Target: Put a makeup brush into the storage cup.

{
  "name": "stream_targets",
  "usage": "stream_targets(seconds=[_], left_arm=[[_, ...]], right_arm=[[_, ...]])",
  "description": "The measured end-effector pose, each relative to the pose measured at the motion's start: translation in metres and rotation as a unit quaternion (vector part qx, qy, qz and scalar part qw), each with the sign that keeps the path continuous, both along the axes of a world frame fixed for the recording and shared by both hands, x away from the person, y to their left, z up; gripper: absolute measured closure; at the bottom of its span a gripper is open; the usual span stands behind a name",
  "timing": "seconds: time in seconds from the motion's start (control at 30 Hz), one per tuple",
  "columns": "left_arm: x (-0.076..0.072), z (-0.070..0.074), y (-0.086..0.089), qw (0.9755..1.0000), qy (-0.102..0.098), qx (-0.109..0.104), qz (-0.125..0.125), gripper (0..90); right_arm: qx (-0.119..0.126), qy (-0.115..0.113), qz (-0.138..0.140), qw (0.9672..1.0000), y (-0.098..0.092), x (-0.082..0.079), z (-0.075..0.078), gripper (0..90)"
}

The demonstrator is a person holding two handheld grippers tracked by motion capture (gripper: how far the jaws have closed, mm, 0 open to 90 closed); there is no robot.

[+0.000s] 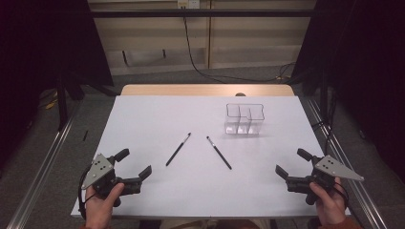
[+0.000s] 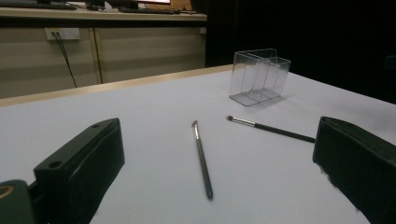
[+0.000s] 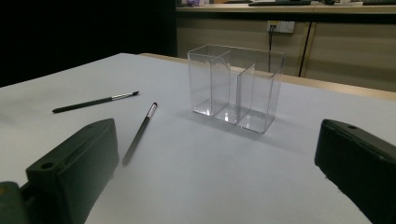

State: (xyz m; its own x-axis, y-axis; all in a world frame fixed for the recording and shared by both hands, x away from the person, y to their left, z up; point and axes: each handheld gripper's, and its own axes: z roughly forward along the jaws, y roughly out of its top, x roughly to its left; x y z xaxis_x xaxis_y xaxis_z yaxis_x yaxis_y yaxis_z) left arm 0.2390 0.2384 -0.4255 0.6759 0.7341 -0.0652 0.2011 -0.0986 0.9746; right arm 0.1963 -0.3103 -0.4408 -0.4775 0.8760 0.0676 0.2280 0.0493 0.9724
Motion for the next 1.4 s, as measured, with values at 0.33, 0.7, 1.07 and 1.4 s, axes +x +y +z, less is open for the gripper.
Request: stream_targets(seconds=[0.33,0.7,1.07,1.4], left_arm=[[0.014,0.008,-0.008,0.9999,-0.011,0.009,-0.009,2.8],[0.029,0.018,-0.020,0.9994,-0.026,0.014,-0.018,2.7],[0.041,0.016,-0.027,0.9995,-0.013,0.015,-0.025,2.7],[0.056,0.026,-0.043,0.9990,-0.021,0.017,-0.034,2.7]], right_arm=[[0.004,0.001,-0.001,1.0000,-0.001,0.001,-0.001,0.0],[0.004,0.004,0.000,1.0000,-0.002,0.001,-0.002,0.0],[0.001,0.006,0.004,1.0000,0.000,0.001,-0.001,0.0],[0.002,0.006,0.007,1.0000,0.001,0.002,-0.001,0.0]])
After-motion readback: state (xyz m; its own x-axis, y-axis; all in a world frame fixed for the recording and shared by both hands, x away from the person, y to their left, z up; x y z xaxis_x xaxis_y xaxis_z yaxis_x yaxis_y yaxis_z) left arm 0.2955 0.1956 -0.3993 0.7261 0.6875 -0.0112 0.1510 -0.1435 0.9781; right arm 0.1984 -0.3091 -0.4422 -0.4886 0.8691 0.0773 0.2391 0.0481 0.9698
